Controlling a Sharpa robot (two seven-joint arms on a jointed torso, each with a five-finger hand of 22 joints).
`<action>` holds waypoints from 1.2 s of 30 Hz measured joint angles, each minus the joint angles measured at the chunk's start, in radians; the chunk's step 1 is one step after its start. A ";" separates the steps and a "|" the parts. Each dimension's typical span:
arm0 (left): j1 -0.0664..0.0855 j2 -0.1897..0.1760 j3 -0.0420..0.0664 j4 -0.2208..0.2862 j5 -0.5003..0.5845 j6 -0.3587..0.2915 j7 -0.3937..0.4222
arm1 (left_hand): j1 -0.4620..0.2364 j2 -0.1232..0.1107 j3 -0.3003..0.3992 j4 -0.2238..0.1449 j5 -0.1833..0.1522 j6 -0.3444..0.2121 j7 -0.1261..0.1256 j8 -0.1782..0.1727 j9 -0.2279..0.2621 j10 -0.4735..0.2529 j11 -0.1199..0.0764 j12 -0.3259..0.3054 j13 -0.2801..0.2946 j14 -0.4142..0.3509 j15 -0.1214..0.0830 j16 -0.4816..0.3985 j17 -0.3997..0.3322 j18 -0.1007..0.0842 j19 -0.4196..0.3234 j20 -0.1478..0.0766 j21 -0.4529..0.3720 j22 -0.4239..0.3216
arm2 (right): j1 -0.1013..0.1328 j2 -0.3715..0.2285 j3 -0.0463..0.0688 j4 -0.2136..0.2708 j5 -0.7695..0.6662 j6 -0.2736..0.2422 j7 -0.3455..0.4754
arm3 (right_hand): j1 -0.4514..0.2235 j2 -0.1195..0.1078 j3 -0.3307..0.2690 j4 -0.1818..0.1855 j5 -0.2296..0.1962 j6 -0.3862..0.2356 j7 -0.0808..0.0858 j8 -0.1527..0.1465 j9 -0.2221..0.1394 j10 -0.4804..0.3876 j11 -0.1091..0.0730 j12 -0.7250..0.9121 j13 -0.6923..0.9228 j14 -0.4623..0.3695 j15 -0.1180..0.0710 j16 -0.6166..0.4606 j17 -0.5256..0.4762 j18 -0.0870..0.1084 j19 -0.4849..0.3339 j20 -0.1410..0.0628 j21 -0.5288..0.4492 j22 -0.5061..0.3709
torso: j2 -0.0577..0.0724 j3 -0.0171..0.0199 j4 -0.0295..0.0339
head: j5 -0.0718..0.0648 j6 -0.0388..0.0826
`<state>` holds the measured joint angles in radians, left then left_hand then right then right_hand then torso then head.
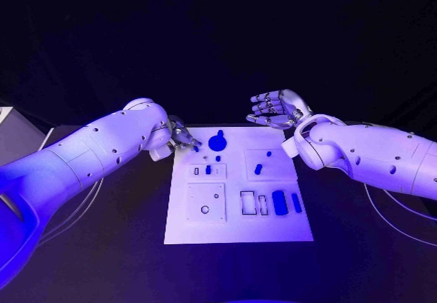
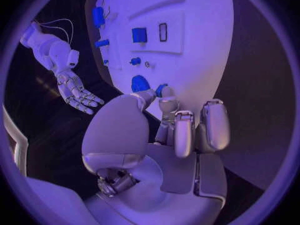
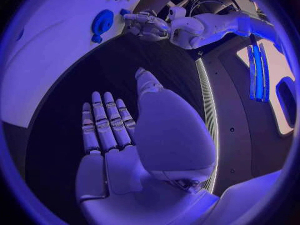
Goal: Assemble the parts on the task board
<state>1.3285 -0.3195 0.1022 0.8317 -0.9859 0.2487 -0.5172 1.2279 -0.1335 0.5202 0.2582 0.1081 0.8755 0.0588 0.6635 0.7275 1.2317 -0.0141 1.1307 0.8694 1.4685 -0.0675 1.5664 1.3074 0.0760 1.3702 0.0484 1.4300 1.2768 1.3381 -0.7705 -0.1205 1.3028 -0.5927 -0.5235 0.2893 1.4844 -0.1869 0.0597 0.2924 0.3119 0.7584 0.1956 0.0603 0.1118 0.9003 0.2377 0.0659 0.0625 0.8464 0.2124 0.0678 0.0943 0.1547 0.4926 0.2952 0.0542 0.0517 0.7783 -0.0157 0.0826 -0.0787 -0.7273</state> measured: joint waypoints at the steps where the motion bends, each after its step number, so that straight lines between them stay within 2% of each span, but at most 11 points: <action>1: 0.000 0.000 0.000 0.000 0.003 0.000 0.000 | 0.005 -0.005 0.030 -0.007 0.000 0.000 0.000 -0.002 -0.003 -0.002 0.000 0.000 -0.004 0.000 0.000 0.000 0.000 0.000 0.000 0.000 0.000 0.000 | 0.000 0.000 0.000 0.000 0.000 0.000 0.000 | 0.000 0.000 0.000 0.000 0.000 0.000 0.000 0.000 0.000 0.000 0.000 0.000 0.000 0.000 0.000 0.000 0.000 0.000 0.000 0.000 0.000 0.000 | 0.000 0.0000 -0.0001 | 0.000 0.000; 4: 0.001 0.000 0.000 0.000 0.008 0.002 0.001 | 0.015 -0.015 0.109 -0.034 -0.003 -0.004 0.004 -0.008 -0.006 -0.003 0.000 -0.007 -0.013 0.000 0.000 0.000 0.000 0.000 0.000 0.000 0.000 0.000 | 0.000 0.000 0.000 0.000 0.000 0.000 0.000 | 0.000 0.000 0.000 0.000 0.000 0.000 0.000 0.000 0.000 0.000 0.000 0.000 0.000 0.000 0.000 0.000 0.000 0.000 0.000 0.000 0.000 0.000 | 0.000 0.0000 -0.0004 | 0.001 0.000; 10: -0.001 -0.002 -0.001 0.006 0.018 0.007 0.001 | 0.016 -0.024 0.142 -0.012 0.012 -0.009 0.009 -0.001 0.010 -0.003 0.000 -0.013 -0.029 0.000 0.000 0.000 0.000 0.000 0.000 0.000 0.000 0.001 | 0.000 0.000 0.000 -0.001 0.000 0.000 -0.001 | 0.000 0.000 0.000 0.000 0.000 0.000 0.000 0.000 0.000 0.000 0.000 0.000 0.000 0.000 0.000 0.000 0.000 0.000 0.000 0.000 0.000 0.000 | 0.000 0.0000 -0.0006 | 0.002 0.001; 12: -0.001 -0.003 -0.002 0.010 0.021 0.009 0.001 | 0.011 -0.029 0.145 -0.010 0.036 -0.011 0.011 0.002 0.017 -0.002 0.004 -0.013 -0.031 0.000 0.000 0.000 0.000 0.000 0.000 0.000 0.000 0.003 | 0.000 0.001 0.000 -0.002 0.000 0.000 -0.001 | 0.000 0.000 0.000 0.000 0.000 0.000 0.000 0.000 0.000 0.000 0.000 0.000 0.000 0.000 0.000 0.000 0.000 0.000 -0.002 -0.002 0.000 0.000 | 0.000 0.0000 -0.0006 | 0.002 0.001; 13: -0.001 -0.004 -0.002 0.012 0.021 0.009 0.001 | 0.004 -0.035 0.151 -0.012 0.071 -0.011 0.011 0.008 0.023 0.000 0.006 -0.013 -0.031 0.000 0.000 0.000 0.000 0.000 0.000 0.000 0.000 0.005 | 0.000 0.001 0.000 -0.002 0.000 0.000 -0.001 | 0.000 0.000 0.000 0.000 0.000 0.000 0.000 0.000 0.000 0.000 0.000 0.000 0.000 0.000 0.000 0.000 0.000 0.000 -0.004 -0.004 0.000 0.000 | 0.000 0.0001 -0.0006 | 0.002 0.002; 15: -0.001 -0.008 -0.002 0.017 0.022 0.010 0.001 | -0.004 -0.042 0.158 -0.018 0.110 -0.011 0.011 0.012 0.025 0.002 0.008 -0.013 -0.029 -0.004 0.004 0.000 0.000 0.000 0.000 0.000 0.000 0.008 | 0.000 0.001 0.000 -0.003 0.000 0.000 -0.001 | 0.000 0.000 0.000 0.000 0.000 0.000 0.000 0.000 0.000 0.000 0.000 0.000 0.000 0.000 0.000 0.000 0.000 0.000 -0.004 -0.004 0.000 0.000 | 0.000 0.0001 -0.0010 | 0.001 0.002; 21: -0.001 -0.020 -0.002 0.038 0.023 0.008 0.001 | -0.027 -0.044 0.164 -0.025 0.160 -0.011 0.011 0.018 0.031 0.009 0.010 -0.008 -0.018 -0.004 0.004 0.000 0.000 0.000 0.000 0.000 0.000 0.019 | 0.000 0.001 0.000 -0.009 0.000 0.000 -0.002 | 0.000 0.000 0.000 0.000 0.000 0.000 0.000 0.000 -0.001 0.000 0.000 0.000 0.000 0.000 0.000 0.000 0.000 0.000 -0.004 -0.004 0.000 0.000 | 0.000 -0.0004 -0.0013 | -0.002 0.005; 28: -0.001 -0.047 -0.002 0.093 0.027 0.001 0.002 | -0.044 -0.054 0.156 -0.034 0.210 0.001 0.007 0.020 0.037 0.029 0.002 0.008 -0.001 -0.004 0.004 0.000 0.000 0.000 0.015 -0.004 0.011 0.031 | 0.000 -0.002 0.000 -0.012 0.000 0.000 -0.002 | 0.000 0.000 0.000 0.000 0.000 0.000 0.000 0.000 -0.001 0.000 0.000 0.000 0.000 0.000 0.000 0.000 0.000 0.000 -0.004 -0.004 0.000 0.000 | -0.002 -0.0034 0.0014 | 0.000 0.003; 32: -0.001 -0.078 -0.002 0.138 0.034 -0.003 0.003 | -0.048 -0.058 0.149 -0.041 0.221 0.012 0.004 0.020 0.037 0.045 0.001 0.019 0.014 -0.004 0.004 0.000 0.000 0.000 0.024 -0.005 0.018 0.031 | 0.000 -0.008 0.000 -0.012 0.000 0.000 -0.002 | 0.000 0.000 0.000 0.000 0.000 0.000 0.000 0.000 -0.001 0.000 0.000 0.000 0.000 0.000 0.000 0.000 0.000 0.000 -0.004 -0.004 0.000 0.000 | -0.005 -0.0035 0.0052 | 0.002 0.002; 36: -0.001 -0.126 -0.002 0.199 0.042 -0.006 0.003 | -0.055 -0.064 0.145 -0.044 0.235 0.023 0.003 0.019 0.036 0.057 -0.002 0.027 0.031 -0.004 0.004 0.000 0.000 0.000 0.033 -0.007 0.022 0.031 | 0.000 -0.018 0.000 -0.013 0.001 0.000 -0.003 | 0.000 0.000 0.000 0.000 0.000 0.000 0.000 0.000 -0.001 0.000 0.000 0.000 0.000 0.000 0.000 0.000 0.000 0.000 -0.004 -0.004 0.000 0.000 | -0.009 -0.0040 0.0105 | 0.002 -0.003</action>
<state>1.3279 -0.4451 0.1006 1.0303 -0.9438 0.2423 -0.5139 1.1733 -0.1979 0.6650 0.2138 0.3427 0.8983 0.0618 0.6830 0.7635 1.2890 -0.0160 1.1579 0.9002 1.4649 -0.0638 1.5664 1.3074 0.0759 1.4028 0.0415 1.4525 1.3082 1.3382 -0.7884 -0.1207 1.2898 -0.5920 -0.5236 0.2868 1.4845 -0.1869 0.0597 0.2924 0.3119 0.7584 0.1956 0.0603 0.1107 0.9003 0.2377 0.0659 0.0625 0.8465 0.2125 0.0678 0.0945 0.1548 0.4890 0.2915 0.0542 0.0517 0.7695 -0.0198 0.0931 -0.0762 -0.7300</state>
